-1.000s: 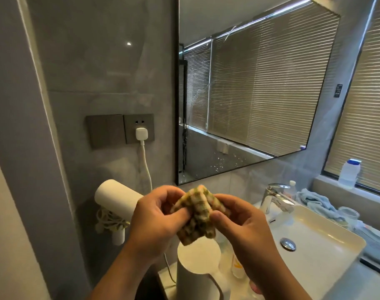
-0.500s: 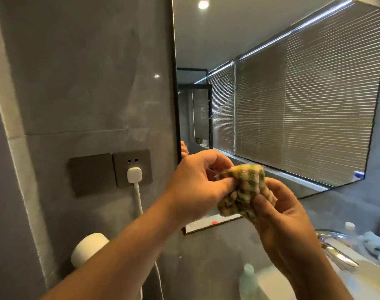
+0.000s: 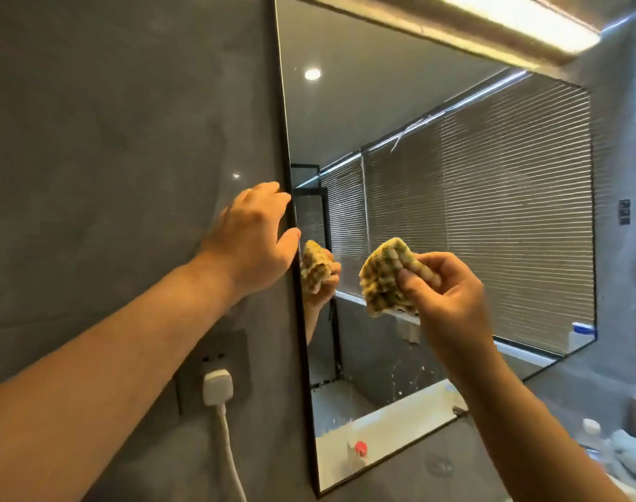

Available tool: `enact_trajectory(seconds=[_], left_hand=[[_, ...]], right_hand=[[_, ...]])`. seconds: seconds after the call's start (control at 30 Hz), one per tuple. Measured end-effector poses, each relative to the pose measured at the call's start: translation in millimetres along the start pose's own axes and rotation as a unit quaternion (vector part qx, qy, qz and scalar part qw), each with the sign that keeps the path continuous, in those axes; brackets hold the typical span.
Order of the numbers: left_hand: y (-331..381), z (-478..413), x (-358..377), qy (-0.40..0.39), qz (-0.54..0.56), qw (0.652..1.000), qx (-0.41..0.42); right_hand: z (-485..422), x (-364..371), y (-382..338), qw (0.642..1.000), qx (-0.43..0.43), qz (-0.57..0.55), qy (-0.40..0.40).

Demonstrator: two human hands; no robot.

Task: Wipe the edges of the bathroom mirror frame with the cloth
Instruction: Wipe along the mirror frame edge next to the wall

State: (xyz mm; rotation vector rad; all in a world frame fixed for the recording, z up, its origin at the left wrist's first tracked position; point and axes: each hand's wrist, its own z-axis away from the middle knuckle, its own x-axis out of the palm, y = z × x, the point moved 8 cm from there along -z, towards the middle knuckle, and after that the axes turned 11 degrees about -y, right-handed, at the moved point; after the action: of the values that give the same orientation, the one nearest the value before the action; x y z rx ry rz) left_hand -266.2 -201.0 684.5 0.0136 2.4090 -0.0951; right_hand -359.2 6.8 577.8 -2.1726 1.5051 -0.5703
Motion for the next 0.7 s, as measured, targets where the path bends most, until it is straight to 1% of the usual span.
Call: enact_trajectory(seconds=[0.07,0.17,0.27,0.4,0.5,0.53,0.6,0.7], left_hand=[[-7.2,-15.0,-4.3,-0.027,-0.082,0.996,-0.005],[-18.1,-35.4,-5.2,-0.066,-0.214,0.975,0.005],[-30.5,-59.8,-17.1,-0.054,-0.301,0.952,0.013],[-39.1,-87.1,-32.6,-0.042,-0.356,0.933,0.027],[-39.6,-91.1,-26.8,-0.024,-0.368,0.929,0.045],[-40.1,-90.9,-24.6,-0.017,-0.371,0.927,0.046],[-41.4,-91.1,-23.2,-0.008,-0.376,0.925,0.047],[-39.8,-91.4,-26.1,0.01,-0.374,0.925,0.057]], right_hand=[[-24.6,11.2,-9.7,0.998,-0.043,0.046,0.004],[-61.6,32.5,-29.3,0.984,-0.124,0.127,0.014],[-89.5,53.9,-52.5,0.94,-0.233,0.247,0.023],[-123.5,73.8,-59.7,0.895,-0.286,0.342,0.022],[-122.2,90.6,-60.6,0.825,-0.392,0.406,0.007],[-119.5,92.0,-57.7,0.815,-0.412,0.407,0.012],[-112.4,92.0,-52.0,0.823,-0.423,0.379,0.025],[-106.3,97.3,-35.7,0.842,-0.403,0.359,0.013]])
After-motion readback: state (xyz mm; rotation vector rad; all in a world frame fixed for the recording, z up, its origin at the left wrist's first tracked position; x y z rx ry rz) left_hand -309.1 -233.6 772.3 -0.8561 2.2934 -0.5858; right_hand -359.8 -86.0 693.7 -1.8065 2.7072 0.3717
